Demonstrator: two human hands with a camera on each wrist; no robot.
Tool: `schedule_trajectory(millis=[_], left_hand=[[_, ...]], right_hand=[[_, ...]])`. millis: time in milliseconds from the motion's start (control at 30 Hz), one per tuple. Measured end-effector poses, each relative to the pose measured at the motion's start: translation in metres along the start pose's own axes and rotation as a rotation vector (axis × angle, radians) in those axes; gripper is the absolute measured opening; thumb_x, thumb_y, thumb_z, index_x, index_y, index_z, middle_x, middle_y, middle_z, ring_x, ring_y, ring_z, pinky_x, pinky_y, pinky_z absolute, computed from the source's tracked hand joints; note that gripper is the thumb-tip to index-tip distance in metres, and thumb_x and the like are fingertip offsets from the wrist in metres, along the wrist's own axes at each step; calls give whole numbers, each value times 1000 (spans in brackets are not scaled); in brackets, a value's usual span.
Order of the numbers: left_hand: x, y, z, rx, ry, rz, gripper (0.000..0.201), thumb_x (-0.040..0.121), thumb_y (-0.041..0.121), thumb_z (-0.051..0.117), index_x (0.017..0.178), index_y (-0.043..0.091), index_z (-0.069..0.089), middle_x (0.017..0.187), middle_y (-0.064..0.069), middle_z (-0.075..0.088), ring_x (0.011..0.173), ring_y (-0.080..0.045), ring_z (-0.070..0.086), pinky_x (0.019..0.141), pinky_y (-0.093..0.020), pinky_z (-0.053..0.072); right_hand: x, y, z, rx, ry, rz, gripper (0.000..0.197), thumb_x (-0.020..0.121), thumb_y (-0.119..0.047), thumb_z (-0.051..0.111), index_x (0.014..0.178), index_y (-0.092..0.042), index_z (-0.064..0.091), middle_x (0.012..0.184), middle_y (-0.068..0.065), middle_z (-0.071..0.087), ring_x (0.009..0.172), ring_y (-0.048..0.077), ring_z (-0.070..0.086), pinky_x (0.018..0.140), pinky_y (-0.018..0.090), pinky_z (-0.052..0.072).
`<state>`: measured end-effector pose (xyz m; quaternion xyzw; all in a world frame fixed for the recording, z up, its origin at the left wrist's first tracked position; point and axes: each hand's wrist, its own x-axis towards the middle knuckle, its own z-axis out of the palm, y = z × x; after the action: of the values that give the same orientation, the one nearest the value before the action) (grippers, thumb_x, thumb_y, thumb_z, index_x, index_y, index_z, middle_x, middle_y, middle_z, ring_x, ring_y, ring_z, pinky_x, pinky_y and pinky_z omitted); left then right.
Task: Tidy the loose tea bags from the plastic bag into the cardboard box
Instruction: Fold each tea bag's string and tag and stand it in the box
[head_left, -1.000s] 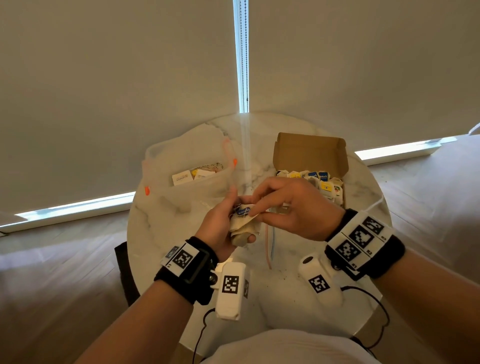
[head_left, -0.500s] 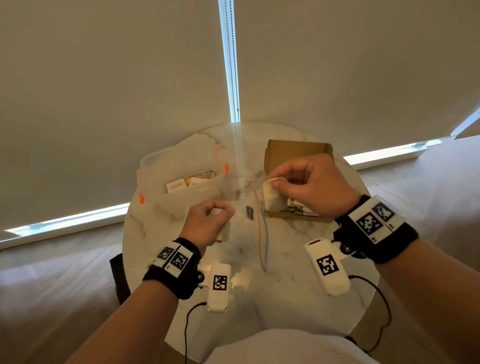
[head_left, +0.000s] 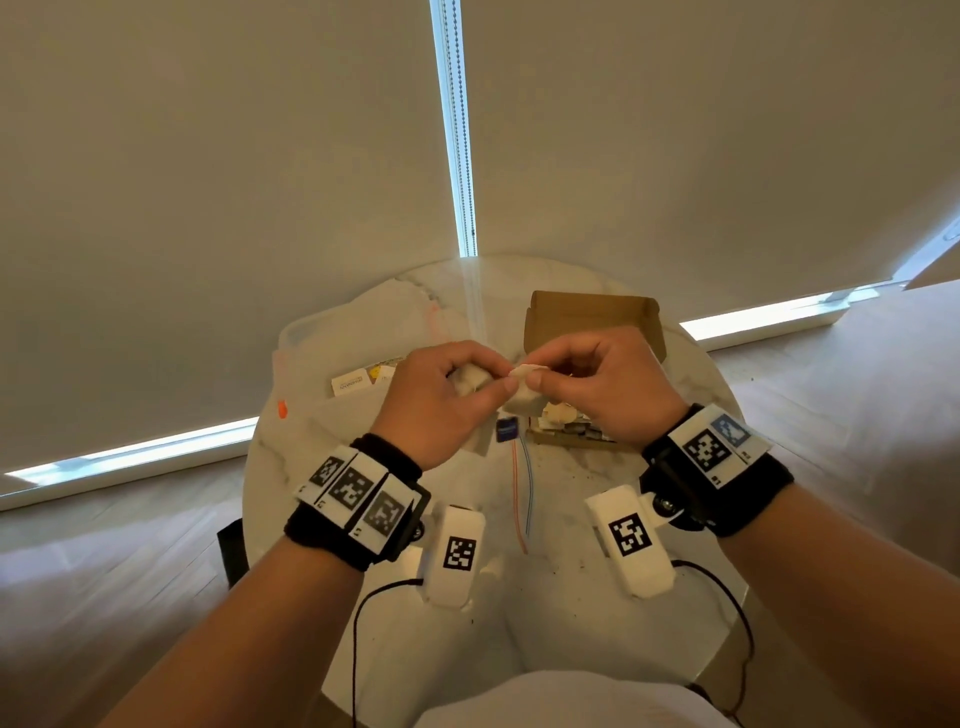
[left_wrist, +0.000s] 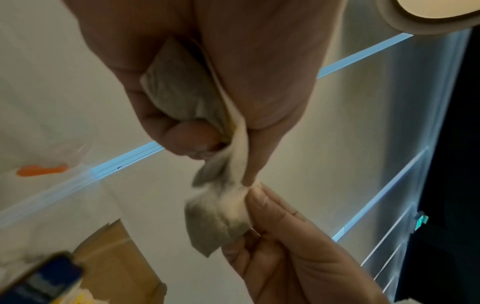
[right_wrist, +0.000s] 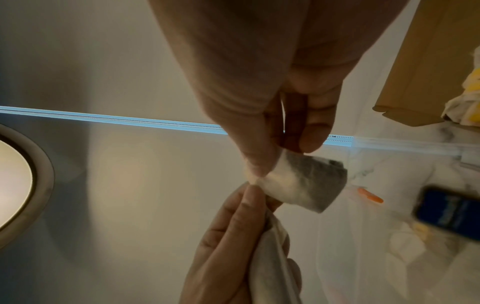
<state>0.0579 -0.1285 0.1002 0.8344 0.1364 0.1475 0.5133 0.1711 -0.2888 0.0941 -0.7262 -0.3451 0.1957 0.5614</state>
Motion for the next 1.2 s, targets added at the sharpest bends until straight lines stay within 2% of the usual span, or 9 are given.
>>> schedule_trajectory(millis=[167,333,433,533,667,767,900,1067,1200], left_hand=[[-5,6,3,117,107,25,12,83,12,76,81,23,71,82,11,71,84,-1,64,73,-6,46],[-3,11,8,82,68,19,14,84,19,76,97,23,75,89,13,73,89,-2,66,83,-19,51],[0,10,4,25,131,-14,14,82,19,78,95,24,74,87,14,72,86,1,65,77,-8,48],[1,9,1,-6,162,-35,7,84,22,77,91,23,77,83,13,73,80,1,66,72,-10,48],[3,12,-5,-49,174,-49,11,87,16,73,86,26,77,80,13,74,75,2,65,68,-9,47],[5,14,-8,-64,150,-52,9,87,15,74,89,23,78,85,12,74,78,0,66,70,-11,49],[7,15,-12,-49,133,-49,9,86,15,74,87,23,77,87,13,74,81,0,67,72,-9,49],[10,15,-15,-62,165,-41,6,87,16,74,89,20,78,86,13,74,79,1,67,72,-12,51],[15,16,-18,-69,195,-39,9,87,18,74,85,27,76,85,16,74,81,1,68,75,-14,52]], right_hand=[[4,-1,3,54,164,44,12,80,-7,78,88,-6,70,76,9,70,57,11,63,53,17,50],[4,-6,13,116,189,8,8,85,-9,74,89,-2,73,75,6,74,64,16,71,62,25,57],[4,-9,16,149,157,-7,15,92,-13,66,97,-4,76,83,4,76,70,14,72,66,23,58],[4,-7,14,44,123,-52,13,91,-13,68,99,-10,77,84,-1,76,71,11,71,67,22,56],[6,0,13,-28,195,-61,17,84,-18,76,100,-13,74,85,1,71,75,17,67,69,29,57],[6,10,15,-104,66,23,20,84,-28,75,96,-13,75,84,-3,73,77,8,68,72,29,57],[3,14,17,-61,33,62,12,85,-19,74,84,-8,75,72,1,71,63,7,64,62,21,51],[-1,14,20,124,-101,118,19,89,-12,69,107,-5,70,88,3,77,86,11,73,82,24,57],[-9,25,25,-37,-212,152,14,93,-17,64,98,-10,76,85,-3,77,89,5,71,90,27,53]])
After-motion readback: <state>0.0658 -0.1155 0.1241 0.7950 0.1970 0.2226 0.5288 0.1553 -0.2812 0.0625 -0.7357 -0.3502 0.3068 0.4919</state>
